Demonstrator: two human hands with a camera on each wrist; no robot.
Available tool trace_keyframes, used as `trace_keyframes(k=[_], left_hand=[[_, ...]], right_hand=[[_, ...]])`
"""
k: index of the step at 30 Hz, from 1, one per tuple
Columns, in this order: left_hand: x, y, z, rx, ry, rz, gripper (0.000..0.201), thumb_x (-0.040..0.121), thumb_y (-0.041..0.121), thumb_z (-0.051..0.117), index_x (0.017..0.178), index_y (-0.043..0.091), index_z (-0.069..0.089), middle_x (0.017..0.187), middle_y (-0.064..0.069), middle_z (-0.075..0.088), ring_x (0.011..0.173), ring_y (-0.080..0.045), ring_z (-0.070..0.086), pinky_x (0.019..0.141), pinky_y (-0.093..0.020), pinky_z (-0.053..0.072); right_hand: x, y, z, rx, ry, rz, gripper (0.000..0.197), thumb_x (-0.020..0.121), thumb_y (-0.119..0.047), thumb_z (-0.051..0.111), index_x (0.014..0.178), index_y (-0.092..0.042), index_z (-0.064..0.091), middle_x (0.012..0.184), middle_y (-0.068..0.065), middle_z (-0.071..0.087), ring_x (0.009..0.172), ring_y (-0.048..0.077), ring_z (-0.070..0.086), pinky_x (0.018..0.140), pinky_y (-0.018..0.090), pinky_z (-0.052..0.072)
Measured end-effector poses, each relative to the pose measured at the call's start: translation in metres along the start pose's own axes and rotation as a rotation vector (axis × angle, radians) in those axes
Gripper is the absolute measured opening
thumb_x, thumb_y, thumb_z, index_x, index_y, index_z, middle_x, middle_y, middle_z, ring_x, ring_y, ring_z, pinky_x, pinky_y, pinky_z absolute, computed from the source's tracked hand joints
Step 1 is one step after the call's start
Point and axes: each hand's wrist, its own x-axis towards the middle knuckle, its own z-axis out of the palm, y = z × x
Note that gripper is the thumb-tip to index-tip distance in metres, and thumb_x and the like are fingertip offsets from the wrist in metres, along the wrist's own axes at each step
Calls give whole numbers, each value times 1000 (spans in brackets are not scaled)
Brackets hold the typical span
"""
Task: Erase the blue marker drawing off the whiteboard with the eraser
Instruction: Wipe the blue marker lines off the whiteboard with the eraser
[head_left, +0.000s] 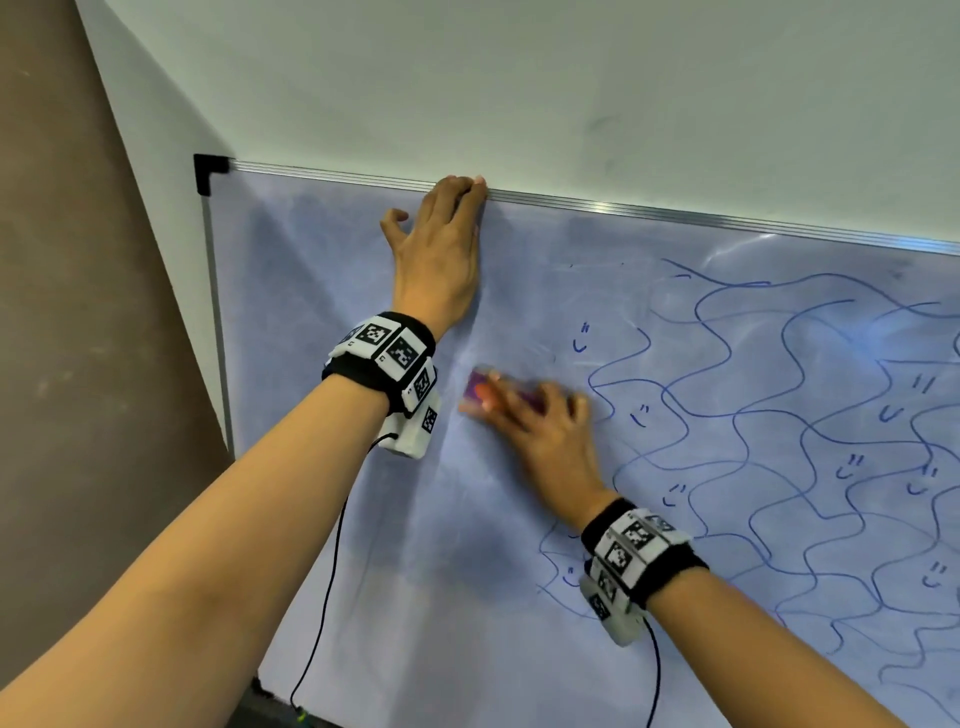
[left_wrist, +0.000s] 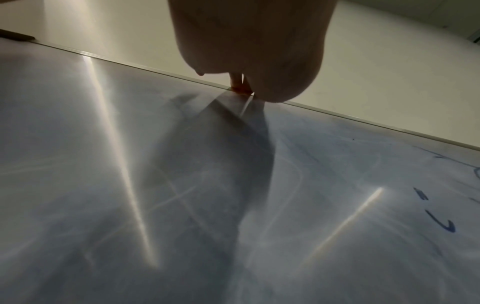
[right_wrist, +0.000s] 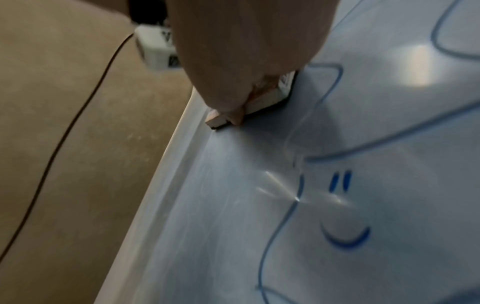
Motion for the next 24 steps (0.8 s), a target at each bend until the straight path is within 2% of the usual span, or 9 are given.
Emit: trace_keyframes(k=[3, 4, 6, 8, 11, 15, 19, 21, 24], left_hand=[[0, 1, -1, 11, -9, 19, 44, 94, 11, 40, 136, 20, 45, 135, 2, 46, 124, -13, 42, 91, -46, 25], [0, 1, -2, 17, -11, 30, 43, 94, 12, 40, 136, 20, 44, 136, 1, 46, 124, -14, 42, 91, -47, 25], [-1, 0, -3, 22, -14, 42, 43, 94, 13, 40, 137, 19, 44, 136, 0, 45, 124, -15, 42, 92, -47, 25], [0, 0, -3, 18, -10, 43, 43, 94, 14, 40, 136, 19, 44, 135, 0, 46, 123, -14, 42, 91, -47, 25], [0, -1, -1, 13, 2, 44, 42, 94, 15, 40, 136, 20, 44, 134, 1, 46, 122, -14, 43, 90, -47, 25], [0, 2, 3, 1, 27, 20, 41, 95, 16, 40, 136, 19, 44, 134, 0, 46, 122, -15, 43, 90, -47, 26], [-1, 11, 4, -13, 46, -5, 41, 94, 16, 43, 134, 22, 46, 130, -2, 48, 121, -17, 43, 90, -47, 27], [-1, 13, 3, -23, 40, -26, 40, 95, 17, 43, 134, 24, 46, 130, -2, 47, 122, -17, 42, 91, -48, 26], [0, 14, 2, -25, 22, -46, 39, 95, 19, 42, 133, 25, 48, 130, -3, 47, 122, -19, 42, 92, -49, 26]], right_hand=[[-20, -16, 14, -15, -153, -172, 81, 56, -6, 78, 129, -31, 54, 145, -4, 45, 100, 33, 43, 81, 43, 31], [-21, -16, 14, -36, -169, -182, 81, 55, -8, 79, 129, -30, 55, 146, -4, 44, 100, 33, 42, 82, 43, 31], [-17, -11, 9, -52, -144, -172, 75, 64, -11, 77, 131, -34, 54, 146, -6, 44, 101, 32, 43, 82, 42, 31], [-11, -1, -2, -57, -69, -81, 65, 80, -10, 62, 136, -41, 47, 145, -8, 45, 99, 30, 46, 79, 40, 31], [-1, 35, -28, -117, 64, 164, 70, 80, -8, 51, 138, -45, 43, 147, -8, 42, 97, 30, 43, 76, 39, 30], [2, 96, -51, -113, 314, 451, 58, 89, -14, 60, 139, -37, 43, 149, 0, 40, 98, 32, 42, 77, 41, 31], [8, 86, -43, -84, 393, 586, 54, 85, -14, 68, 135, -27, 52, 148, 3, 41, 97, 31, 42, 77, 39, 30], [11, 63, -35, -74, 349, 496, 64, 83, -11, 69, 139, -31, 45, 147, 1, 43, 96, 32, 44, 76, 39, 31], [7, 38, -26, -64, 179, 249, 84, 75, 0, 65, 143, -37, 32, 147, -2, 43, 97, 34, 46, 74, 38, 32]])
